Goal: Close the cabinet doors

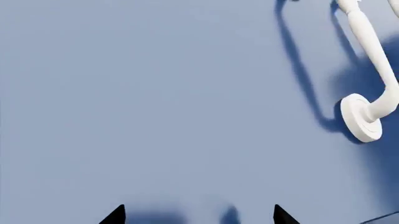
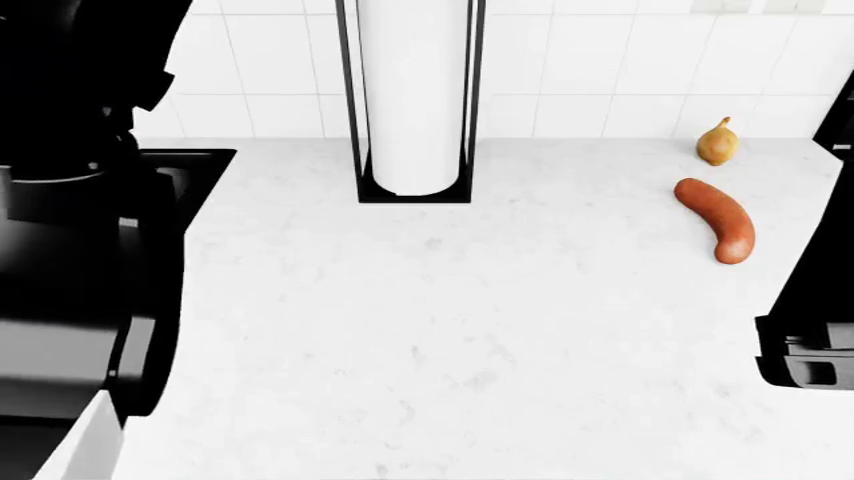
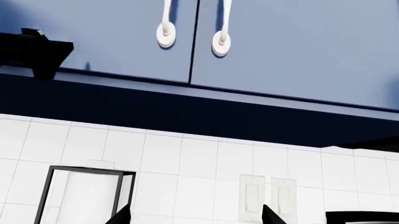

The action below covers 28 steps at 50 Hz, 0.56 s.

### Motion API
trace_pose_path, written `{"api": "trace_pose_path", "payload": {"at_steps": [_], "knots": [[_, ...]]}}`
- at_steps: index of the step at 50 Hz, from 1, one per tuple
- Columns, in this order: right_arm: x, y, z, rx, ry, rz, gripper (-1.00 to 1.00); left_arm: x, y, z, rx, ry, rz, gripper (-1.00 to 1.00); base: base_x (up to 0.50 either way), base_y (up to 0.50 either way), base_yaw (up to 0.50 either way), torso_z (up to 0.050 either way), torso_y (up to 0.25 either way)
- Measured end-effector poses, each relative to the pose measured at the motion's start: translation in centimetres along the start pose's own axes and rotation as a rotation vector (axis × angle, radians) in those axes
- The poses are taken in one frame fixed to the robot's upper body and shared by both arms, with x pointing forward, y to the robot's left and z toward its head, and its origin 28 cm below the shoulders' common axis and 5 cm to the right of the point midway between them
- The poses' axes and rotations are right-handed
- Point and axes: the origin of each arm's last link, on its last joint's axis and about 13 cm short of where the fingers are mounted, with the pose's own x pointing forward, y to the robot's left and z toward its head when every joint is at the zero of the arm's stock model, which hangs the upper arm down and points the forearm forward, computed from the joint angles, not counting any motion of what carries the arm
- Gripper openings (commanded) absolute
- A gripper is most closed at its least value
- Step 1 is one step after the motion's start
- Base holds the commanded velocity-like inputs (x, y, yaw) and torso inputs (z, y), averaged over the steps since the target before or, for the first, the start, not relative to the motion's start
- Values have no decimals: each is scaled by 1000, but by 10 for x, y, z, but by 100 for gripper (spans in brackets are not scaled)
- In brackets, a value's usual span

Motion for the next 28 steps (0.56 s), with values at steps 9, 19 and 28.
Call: {"api": "trace_pose_path", "payload": {"at_steps": [9,19,28], "knots": [[0,0,0,1,2,2,100,1,-2,-5,11,0,-11,100,4,-4,-6,0,0],[0,1,0,2,4,3,100,1,-3,-7,27,-6,-8,100,4,-4,-7,0,0],[0,1,-1,2,6,3,100,1,-3,-7,33,-6,-7,100,5,-4,-7,0,0]]}}
